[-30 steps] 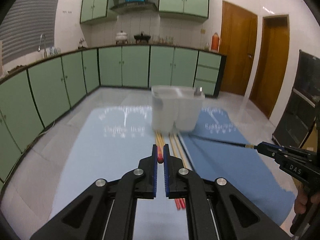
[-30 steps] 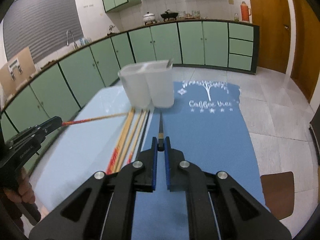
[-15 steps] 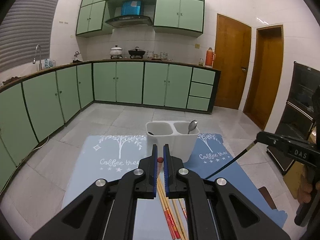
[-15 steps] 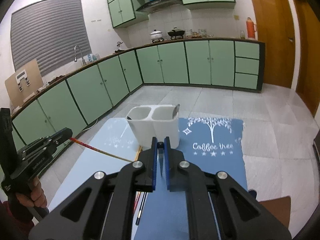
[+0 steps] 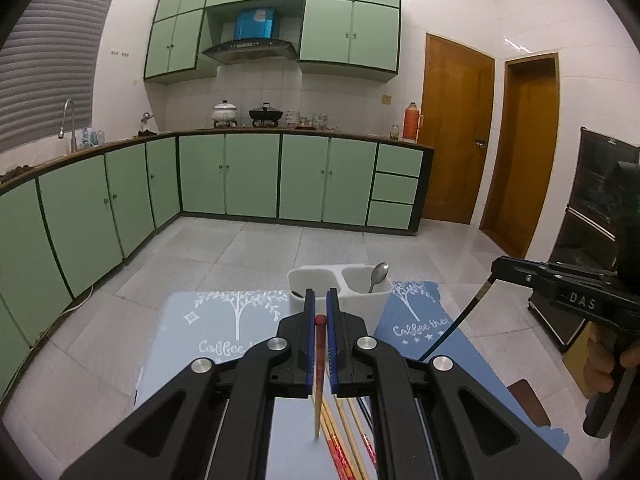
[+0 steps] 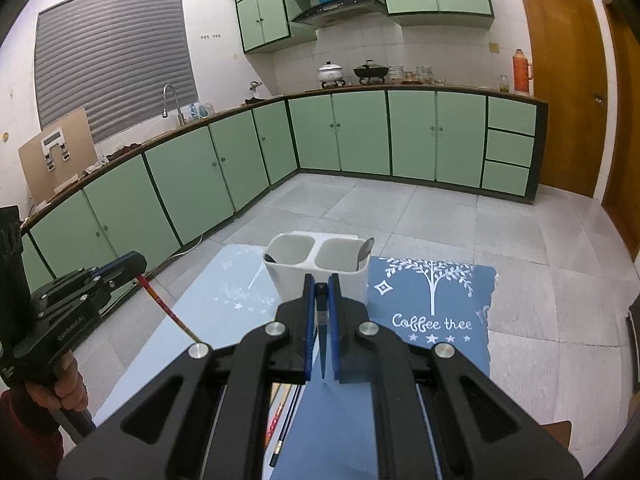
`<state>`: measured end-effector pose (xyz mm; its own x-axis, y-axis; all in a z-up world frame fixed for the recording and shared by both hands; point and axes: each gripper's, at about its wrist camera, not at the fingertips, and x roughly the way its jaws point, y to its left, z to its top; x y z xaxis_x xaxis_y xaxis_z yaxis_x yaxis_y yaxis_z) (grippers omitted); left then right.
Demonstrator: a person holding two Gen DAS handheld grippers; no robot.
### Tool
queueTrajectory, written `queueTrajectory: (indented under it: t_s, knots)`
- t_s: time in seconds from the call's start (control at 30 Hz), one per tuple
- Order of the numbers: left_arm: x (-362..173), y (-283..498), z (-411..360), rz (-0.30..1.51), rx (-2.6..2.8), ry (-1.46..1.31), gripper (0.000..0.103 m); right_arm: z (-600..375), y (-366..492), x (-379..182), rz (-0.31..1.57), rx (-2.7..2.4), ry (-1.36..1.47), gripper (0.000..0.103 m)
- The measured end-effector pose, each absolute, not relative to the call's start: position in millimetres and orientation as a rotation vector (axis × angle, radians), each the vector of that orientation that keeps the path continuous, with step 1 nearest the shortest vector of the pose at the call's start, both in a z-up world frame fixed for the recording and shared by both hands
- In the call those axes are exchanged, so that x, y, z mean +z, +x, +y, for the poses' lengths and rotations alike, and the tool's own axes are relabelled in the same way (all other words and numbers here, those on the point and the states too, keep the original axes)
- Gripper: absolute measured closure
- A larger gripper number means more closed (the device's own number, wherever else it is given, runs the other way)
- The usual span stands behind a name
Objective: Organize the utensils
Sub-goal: 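Lift both chopsticks and lower them upright into the white holder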
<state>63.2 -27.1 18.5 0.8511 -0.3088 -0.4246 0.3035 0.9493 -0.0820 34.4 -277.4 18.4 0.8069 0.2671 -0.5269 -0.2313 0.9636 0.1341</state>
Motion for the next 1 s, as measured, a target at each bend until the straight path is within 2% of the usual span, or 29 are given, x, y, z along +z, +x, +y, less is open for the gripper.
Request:
queueTrajectory:
  t_s: [0.23,0.67,0.83,1.0]
  knots:
    - [40,62,-27,0.397,-0.349,-0.02,0.098,-278,40,50,0.528,0.301,0.057,0.097]
    - [118,101,-46,0.207,-0.358,-0.01,0.098,-287,75,121,0.411,0.307,0.027,0.097]
    - [133,132,-55,0.159,-0.349,-0.013,0.098,-290,101,129,0.402,0.293,0.025,0.097]
    - [121,166,-69,0.15,-0.342,-0.017,0.098,-286,136,111,0.428,0.27,0.01,0.097]
